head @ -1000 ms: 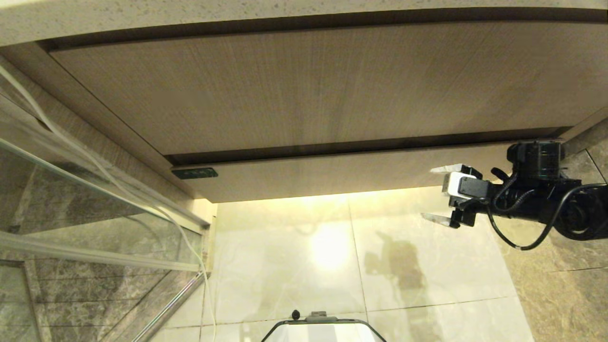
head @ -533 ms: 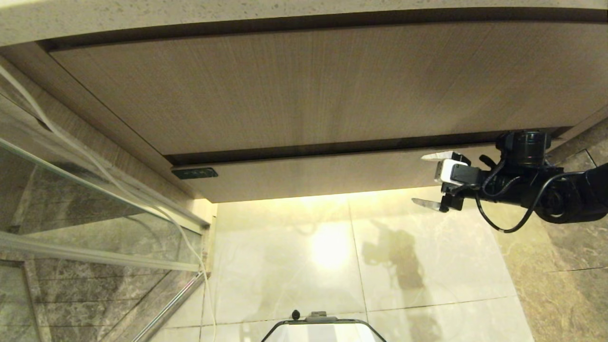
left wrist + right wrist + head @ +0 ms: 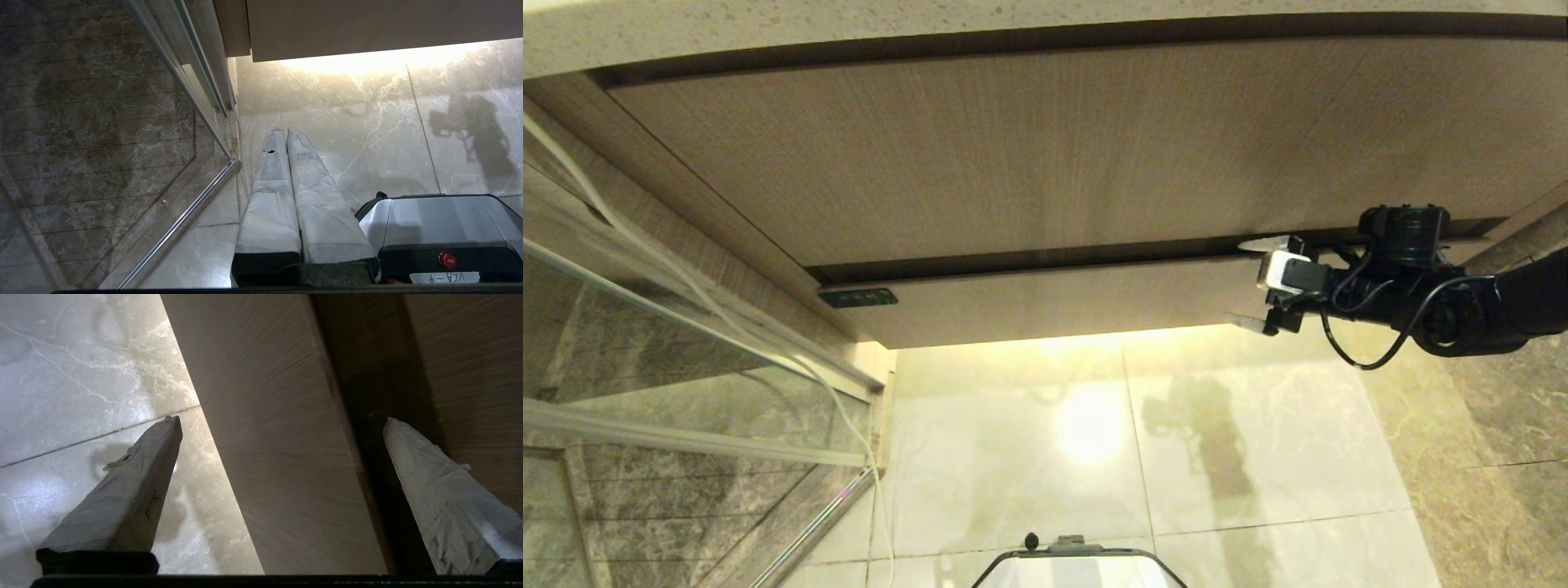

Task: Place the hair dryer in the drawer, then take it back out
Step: Pull open the drawer

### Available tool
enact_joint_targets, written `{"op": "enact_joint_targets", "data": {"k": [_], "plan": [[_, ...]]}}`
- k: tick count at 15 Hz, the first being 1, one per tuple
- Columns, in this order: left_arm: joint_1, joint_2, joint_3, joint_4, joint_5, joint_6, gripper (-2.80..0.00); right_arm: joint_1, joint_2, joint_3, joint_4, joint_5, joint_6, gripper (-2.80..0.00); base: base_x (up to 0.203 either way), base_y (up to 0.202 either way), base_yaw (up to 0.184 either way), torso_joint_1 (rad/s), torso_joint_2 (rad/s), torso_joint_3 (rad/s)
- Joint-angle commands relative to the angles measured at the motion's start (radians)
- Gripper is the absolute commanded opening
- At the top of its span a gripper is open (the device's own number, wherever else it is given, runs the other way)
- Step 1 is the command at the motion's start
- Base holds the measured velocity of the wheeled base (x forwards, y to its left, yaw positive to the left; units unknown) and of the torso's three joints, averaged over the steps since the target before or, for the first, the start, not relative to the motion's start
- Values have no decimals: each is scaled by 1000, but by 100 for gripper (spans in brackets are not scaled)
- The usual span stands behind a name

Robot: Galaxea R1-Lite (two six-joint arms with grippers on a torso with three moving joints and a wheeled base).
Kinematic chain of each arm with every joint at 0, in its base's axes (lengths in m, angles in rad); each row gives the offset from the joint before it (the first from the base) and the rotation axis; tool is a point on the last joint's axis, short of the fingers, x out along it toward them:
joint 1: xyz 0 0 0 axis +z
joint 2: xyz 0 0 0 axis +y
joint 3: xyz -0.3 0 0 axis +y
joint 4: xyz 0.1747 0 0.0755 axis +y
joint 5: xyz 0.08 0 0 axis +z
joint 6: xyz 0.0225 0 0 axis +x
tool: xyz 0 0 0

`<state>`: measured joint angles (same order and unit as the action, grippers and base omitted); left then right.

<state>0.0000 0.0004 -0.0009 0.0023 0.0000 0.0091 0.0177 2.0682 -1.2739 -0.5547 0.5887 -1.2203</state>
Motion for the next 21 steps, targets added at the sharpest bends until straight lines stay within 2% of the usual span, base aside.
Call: {"op": "enact_joint_targets", "data": {"k": [1,6,10,12,14,19,21], "plan": [[0,0,-1,-1,0,0,-280,-1,49,-33,-4,3,-6,0,0,0,0,0,0,0],[0,0,0,0,0,0,-280,-1,112,-65,-1,-7,-1,0,0,0,0,0,0,0],[0,0,-1,0,0,0,-280,-5,98,-40,62,-19,15,0,0,0,0,0,0,0],[0,0,-1,1,0,0,-280,-13,81,-35,150,-64,15,0,0,0,0,0,0,0],[0,0,-1,-1,0,0,-280,-13,75,-31,158,-93,18,0,0,0,0,0,0,0],[0,0,1,-1,0,0,-280,-20,19,20,220,-113,14,0,0,0,0,0,0,0],[0,0,0,0,0,0,-280,-21,-18,44,253,-185,18,0,0,0,0,0,0,0]]}}
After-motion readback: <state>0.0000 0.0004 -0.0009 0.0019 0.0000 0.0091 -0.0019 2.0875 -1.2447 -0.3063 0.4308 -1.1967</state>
